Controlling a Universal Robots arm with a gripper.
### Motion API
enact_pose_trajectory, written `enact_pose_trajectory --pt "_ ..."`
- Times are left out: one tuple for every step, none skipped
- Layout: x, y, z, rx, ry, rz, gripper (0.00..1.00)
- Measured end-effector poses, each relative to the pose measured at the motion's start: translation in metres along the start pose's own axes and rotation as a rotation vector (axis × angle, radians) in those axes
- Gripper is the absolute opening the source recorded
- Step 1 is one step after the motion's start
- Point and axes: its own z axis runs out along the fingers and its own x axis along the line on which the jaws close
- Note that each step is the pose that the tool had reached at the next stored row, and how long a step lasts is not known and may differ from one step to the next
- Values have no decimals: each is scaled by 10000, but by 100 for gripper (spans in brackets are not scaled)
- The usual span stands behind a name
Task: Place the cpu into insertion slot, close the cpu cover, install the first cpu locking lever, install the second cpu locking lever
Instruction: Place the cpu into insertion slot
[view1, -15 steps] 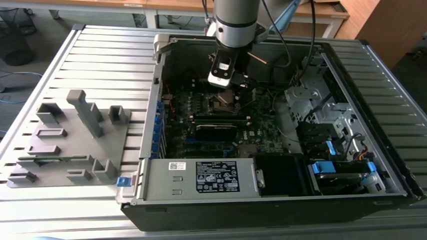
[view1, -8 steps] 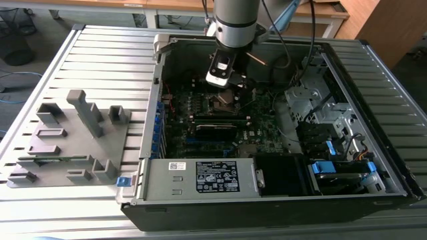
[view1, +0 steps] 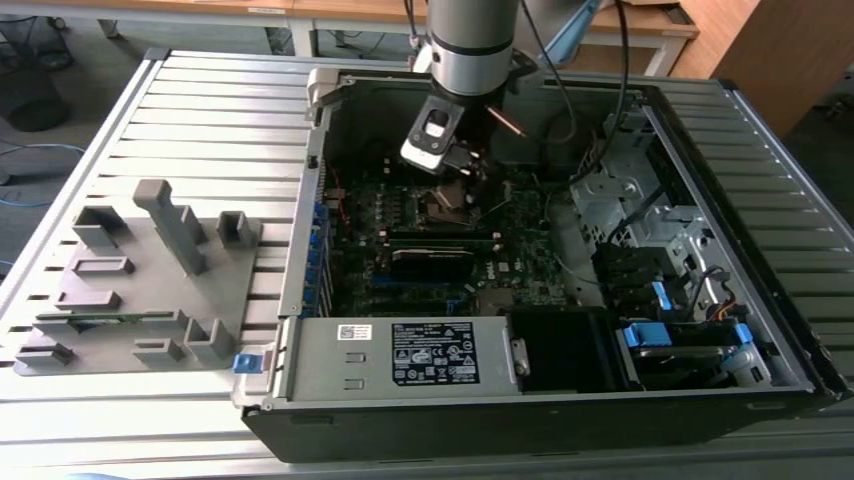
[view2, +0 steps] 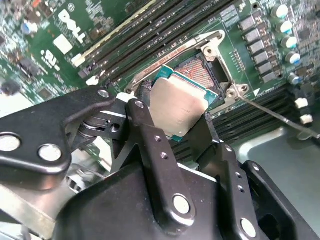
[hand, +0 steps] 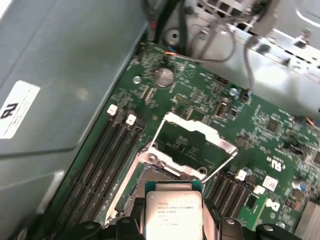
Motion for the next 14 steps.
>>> enact_pose_trajectory --pt "0 0 1 3 -16 179 54" --pt "0 0 3 7 -31 353 54" --pt "0 0 4 11 -48 537 54" --pt "0 -1 6 14 -63 711 54" --pt "0 -1 7 18 -79 895 54" --pt "0 -1 8 22 -95 1075 54" --pt "0 -1 9 26 -113 1270 54" --pt "0 -1 11 30 -129 1449 54" --pt "0 -1 12 33 -144 1629 54" --pt "0 -1 13 37 -160 1807 54" --pt "0 -1 15 40 -175 1987 54" --pt "0 -1 16 44 -191 2160 54" --pt "0 -2 17 48 -207 2339 54" --pt "0 -2 18 52 -224 2535 54"
